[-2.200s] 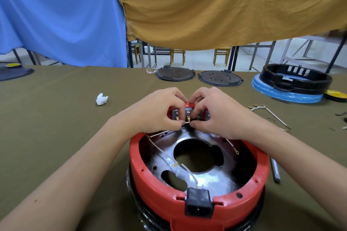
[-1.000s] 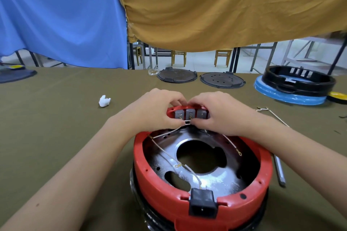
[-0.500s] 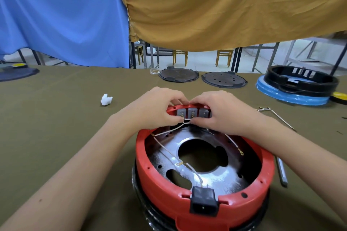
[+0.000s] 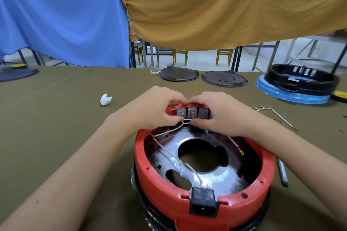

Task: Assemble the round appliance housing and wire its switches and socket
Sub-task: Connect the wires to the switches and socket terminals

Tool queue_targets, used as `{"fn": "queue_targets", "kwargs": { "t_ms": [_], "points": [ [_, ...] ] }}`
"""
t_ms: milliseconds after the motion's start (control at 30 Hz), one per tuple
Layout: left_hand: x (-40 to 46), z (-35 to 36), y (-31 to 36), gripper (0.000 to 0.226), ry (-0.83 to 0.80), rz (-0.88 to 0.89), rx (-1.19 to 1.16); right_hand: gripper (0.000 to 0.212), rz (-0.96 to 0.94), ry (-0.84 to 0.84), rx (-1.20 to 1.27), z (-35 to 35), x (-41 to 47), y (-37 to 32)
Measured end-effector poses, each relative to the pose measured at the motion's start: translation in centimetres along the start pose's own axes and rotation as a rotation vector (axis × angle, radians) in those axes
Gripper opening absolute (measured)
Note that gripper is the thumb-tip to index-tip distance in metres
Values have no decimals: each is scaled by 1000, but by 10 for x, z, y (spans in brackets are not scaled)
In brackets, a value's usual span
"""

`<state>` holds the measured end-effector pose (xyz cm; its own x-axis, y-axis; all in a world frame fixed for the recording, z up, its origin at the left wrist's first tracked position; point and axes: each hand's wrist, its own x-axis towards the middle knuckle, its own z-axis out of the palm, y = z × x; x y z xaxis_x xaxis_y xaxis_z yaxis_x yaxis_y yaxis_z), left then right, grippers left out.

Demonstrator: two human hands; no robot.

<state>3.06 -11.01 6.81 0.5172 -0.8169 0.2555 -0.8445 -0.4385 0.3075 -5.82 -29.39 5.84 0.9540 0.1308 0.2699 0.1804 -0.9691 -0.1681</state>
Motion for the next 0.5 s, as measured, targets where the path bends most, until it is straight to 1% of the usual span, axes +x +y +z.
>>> {"fn": "queue_targets", "kwargs": {
  "t_ms": [267, 367, 433, 500],
  "points": [
    [0, 1, 0, 34, 11, -1, -9, 43, 7, 3, -9, 0, -1, -2],
    [0, 0, 0, 35, 11, -7, -10, 45, -1, 59, 19, 0, -2, -2],
    [1, -1, 0, 35, 1, -11, -13, 33, -43, 113, 42, -1, -3, -3],
    [1, -2, 0, 33, -12, -4, -7, 18, -97, 112, 15, -2, -2, -5]
  ]
}}
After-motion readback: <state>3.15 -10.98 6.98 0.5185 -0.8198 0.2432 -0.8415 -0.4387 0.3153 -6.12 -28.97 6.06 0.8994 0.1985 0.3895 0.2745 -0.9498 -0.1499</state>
